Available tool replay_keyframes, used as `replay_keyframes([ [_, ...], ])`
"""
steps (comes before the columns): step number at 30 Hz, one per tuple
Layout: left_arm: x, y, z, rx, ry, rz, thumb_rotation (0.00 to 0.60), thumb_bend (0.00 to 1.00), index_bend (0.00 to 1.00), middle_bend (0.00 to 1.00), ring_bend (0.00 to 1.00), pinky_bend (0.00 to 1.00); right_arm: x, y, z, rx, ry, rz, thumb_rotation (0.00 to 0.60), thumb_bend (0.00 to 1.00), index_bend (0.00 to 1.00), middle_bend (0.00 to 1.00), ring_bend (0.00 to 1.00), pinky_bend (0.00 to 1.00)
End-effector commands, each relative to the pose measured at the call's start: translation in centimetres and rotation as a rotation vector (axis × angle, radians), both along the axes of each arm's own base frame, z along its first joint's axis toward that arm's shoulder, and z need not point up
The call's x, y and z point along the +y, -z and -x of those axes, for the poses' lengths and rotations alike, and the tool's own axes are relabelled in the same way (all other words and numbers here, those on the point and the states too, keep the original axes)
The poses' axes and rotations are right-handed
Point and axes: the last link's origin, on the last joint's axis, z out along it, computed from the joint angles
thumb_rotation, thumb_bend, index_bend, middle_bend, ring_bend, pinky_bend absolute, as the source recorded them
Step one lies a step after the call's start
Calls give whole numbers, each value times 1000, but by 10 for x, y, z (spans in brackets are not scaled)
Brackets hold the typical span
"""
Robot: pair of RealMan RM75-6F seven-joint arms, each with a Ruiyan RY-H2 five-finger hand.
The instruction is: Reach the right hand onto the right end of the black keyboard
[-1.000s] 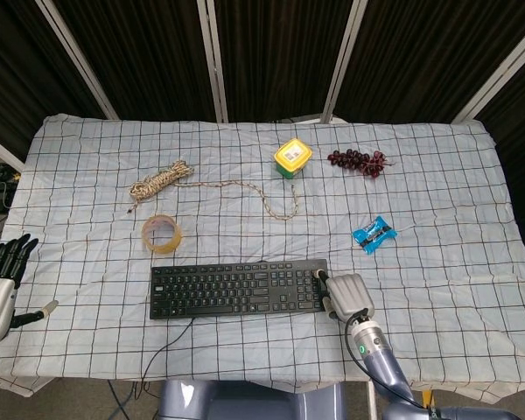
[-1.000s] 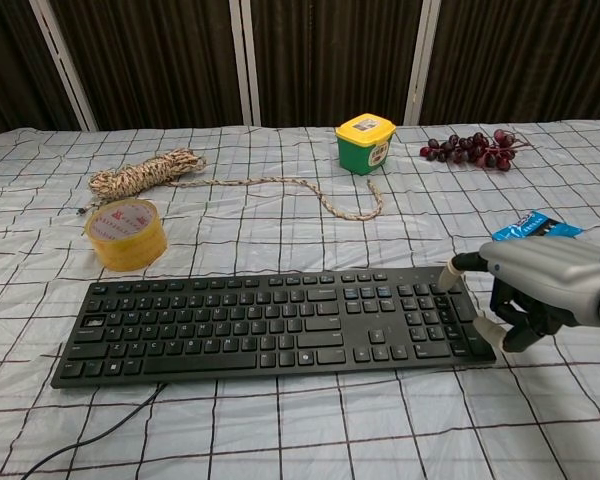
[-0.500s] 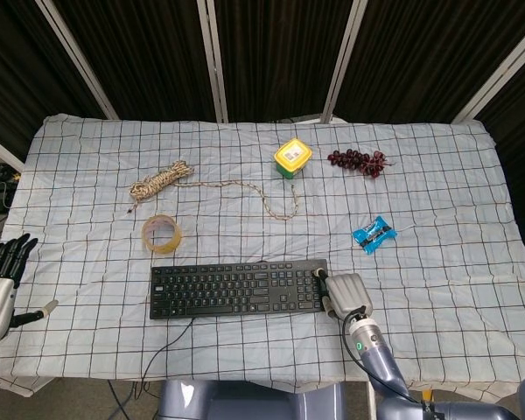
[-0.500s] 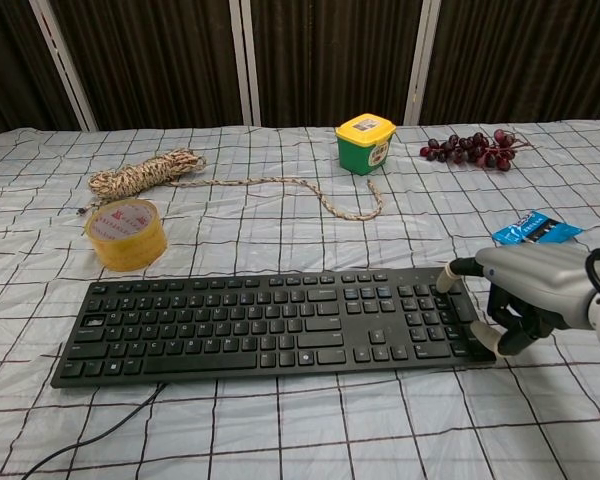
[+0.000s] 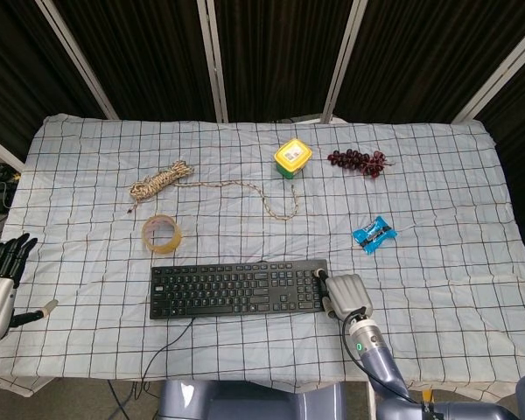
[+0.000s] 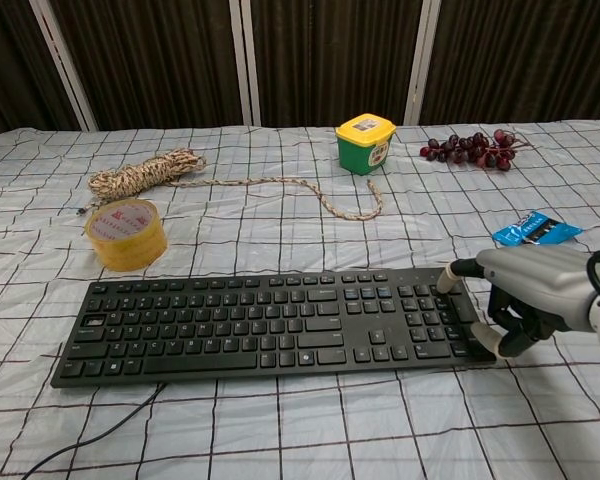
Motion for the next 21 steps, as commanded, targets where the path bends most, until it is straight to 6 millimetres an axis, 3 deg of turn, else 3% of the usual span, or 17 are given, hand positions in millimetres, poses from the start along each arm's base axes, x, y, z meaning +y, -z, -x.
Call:
replay_keyframes([
  [1, 0, 0, 0, -1, -1, -1, 600, 21, 0, 0, 0, 0, -2, -7, -6, -25, -26, 30, 600, 503, 198, 914, 889, 815],
  [5, 0, -1, 0, 1, 3, -4, 600, 20, 0, 0, 0, 0, -4, -36, -16, -122, -104, 143, 600, 492, 197, 914, 887, 814],
  [9, 0, -1, 0, -1, 6, -4, 600, 21, 0, 0, 0, 0, 2, -54, -13, -146, -164, 189, 600, 336, 192, 845, 794, 719],
  [11, -1, -1, 0, 2, 9, -5, 600, 20, 0, 0, 0, 0, 7, -68, -10, -157, -205, 212, 600, 269, 184, 696, 650, 635],
  [14, -1, 0, -1, 14, 17, -6, 600, 20, 0, 0, 0, 0, 23, -93, 6, -147, -272, 225, 600, 215, 139, 378, 327, 522],
  [15, -1, 0, -1, 20, 18, -4, 600, 20, 0, 0, 0, 0, 29, -99, 13, -139, -280, 217, 600, 197, 108, 257, 194, 423],
  [17, -1, 1, -1, 27, 18, -3, 600, 19, 0, 0, 0, 0, 37, -111, 23, -119, -286, 201, 600, 173, 49, 88, 43, 231],
  [18, -2, 1, -1, 32, 20, -2, 600, 19, 0, 0, 0, 0, 43, -119, 31, -100, -292, 204, 600, 164, 22, 28, 5, 151],
  [21, -3, 1, -1, 43, 22, 2, 600, 19, 0, 0, 0, 0, 52, -136, 47, -47, -313, 247, 600, 150, 1, 0, 0, 58],
])
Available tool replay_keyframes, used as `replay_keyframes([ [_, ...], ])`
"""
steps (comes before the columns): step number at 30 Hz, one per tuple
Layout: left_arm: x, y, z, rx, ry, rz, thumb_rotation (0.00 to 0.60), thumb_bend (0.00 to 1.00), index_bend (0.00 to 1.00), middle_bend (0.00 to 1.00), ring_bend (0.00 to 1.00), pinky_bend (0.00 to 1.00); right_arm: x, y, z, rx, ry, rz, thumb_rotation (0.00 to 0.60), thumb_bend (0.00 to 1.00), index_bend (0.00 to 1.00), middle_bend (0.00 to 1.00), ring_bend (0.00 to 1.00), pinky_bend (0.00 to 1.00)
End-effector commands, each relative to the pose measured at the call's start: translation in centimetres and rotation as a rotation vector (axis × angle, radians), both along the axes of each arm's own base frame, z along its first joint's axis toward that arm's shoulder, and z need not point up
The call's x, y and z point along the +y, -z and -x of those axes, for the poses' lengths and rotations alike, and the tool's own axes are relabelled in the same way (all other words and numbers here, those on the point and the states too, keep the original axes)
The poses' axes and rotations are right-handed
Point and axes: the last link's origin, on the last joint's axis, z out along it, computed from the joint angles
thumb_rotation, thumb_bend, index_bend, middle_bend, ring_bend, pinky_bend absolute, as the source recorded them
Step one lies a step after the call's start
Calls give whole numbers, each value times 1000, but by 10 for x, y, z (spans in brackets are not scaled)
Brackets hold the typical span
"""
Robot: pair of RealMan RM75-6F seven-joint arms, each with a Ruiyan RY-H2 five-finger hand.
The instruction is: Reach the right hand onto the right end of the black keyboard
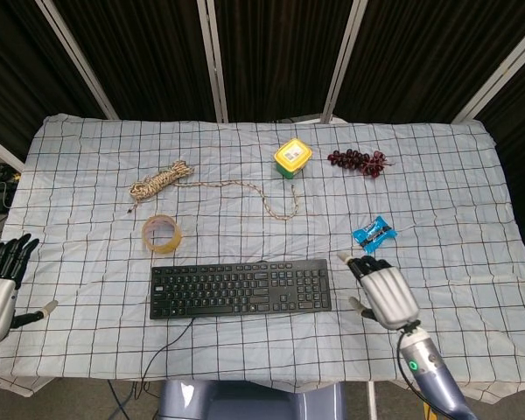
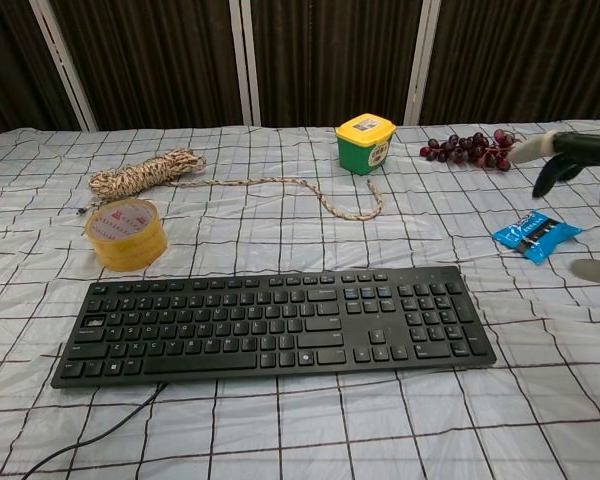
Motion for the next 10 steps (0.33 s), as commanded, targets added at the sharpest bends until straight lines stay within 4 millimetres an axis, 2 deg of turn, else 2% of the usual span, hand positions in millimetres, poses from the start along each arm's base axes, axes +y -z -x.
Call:
replay_keyframes([
  [1, -1, 0, 0, 10, 2, 6, 600, 20, 0, 0, 0, 0, 22, -27, 27, 41, -10, 62, 600, 144, 0, 0, 0, 19],
  [10, -1, 2, 0, 27, 4, 5, 600, 19, 0, 0, 0, 0, 32, -58, 65, -17, 67, 245, 600, 118, 0, 0, 0, 0],
])
